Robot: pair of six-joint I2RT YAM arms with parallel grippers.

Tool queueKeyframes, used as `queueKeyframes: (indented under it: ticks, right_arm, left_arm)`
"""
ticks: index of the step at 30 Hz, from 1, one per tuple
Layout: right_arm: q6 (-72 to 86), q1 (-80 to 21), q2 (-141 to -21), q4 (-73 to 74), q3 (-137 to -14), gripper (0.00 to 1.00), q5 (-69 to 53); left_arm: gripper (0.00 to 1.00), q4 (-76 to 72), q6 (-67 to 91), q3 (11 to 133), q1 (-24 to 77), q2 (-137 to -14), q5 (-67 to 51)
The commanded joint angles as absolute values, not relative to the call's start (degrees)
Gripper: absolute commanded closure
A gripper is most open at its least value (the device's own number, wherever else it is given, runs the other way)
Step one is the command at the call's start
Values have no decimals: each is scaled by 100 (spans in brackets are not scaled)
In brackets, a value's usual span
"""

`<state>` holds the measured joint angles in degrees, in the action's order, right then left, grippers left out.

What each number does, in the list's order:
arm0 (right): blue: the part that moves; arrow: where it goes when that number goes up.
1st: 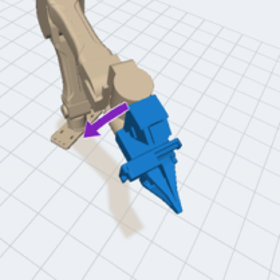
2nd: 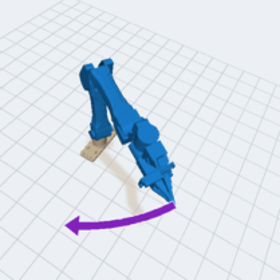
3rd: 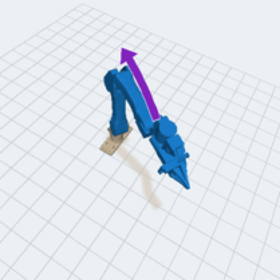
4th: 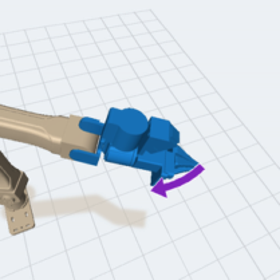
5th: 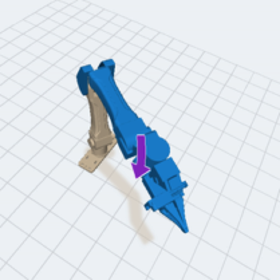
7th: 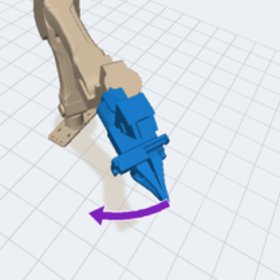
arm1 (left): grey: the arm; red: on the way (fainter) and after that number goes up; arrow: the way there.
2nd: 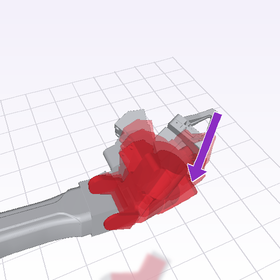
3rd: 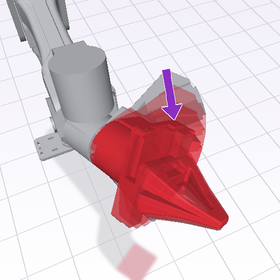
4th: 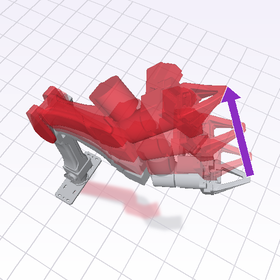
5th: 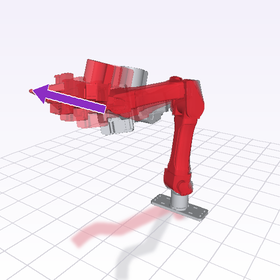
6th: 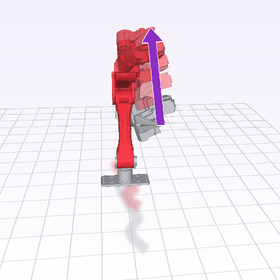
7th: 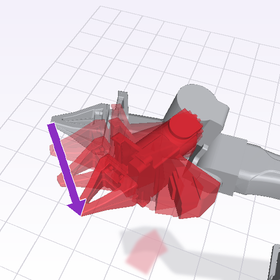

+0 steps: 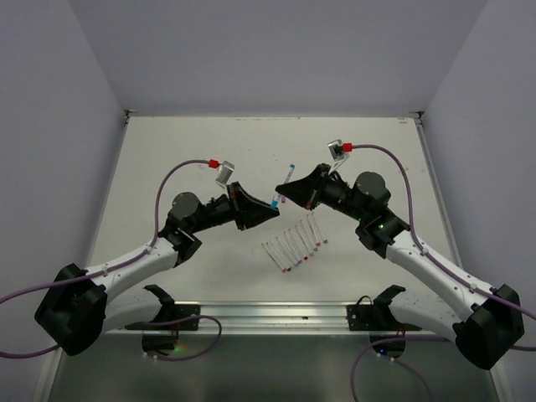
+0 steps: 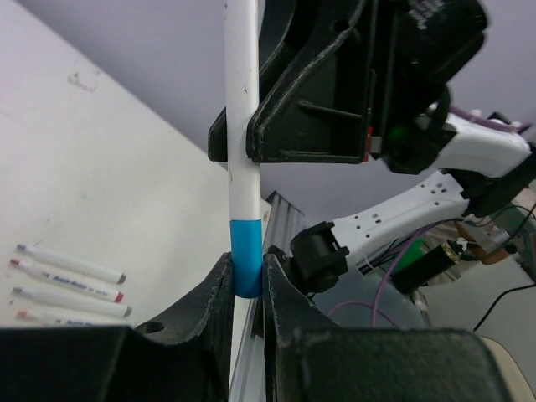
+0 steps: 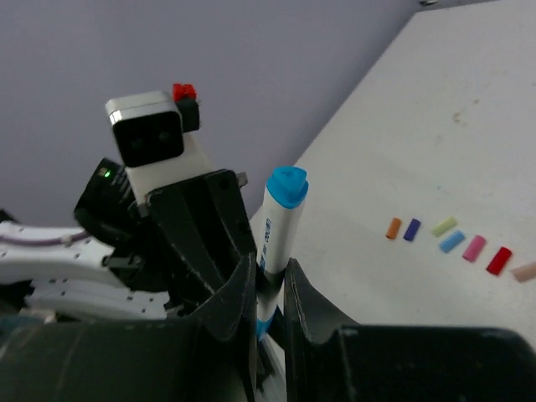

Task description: Open the pen caps

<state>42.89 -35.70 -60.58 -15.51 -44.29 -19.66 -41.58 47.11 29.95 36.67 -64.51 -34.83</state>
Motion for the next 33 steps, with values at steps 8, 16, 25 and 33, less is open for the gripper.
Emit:
queueKeyframes:
  ticks: [8,16,25,33]
  right_arm:
    - [5756,-2575,-6337,-4842,-3357,100,-2954]
    - [5019,-2584,-6311,-3131,-4078,100,-2847]
    - [4606,-2636,-6100,-2321,-4192,100,-2821]
    - [4667,-2768,-6109,-2329,-4236,100,-2821]
  left_arm:
    - [100,-7769,6328,2373,3612,-6548,-4983]
    - [59,-3693,3921,3348,3727,-6065,-4474]
    - [33,-3208,3533,3638,3727,-6178,-3981]
    - [31,-2357,3156,4218,3735,-6583,-3341]
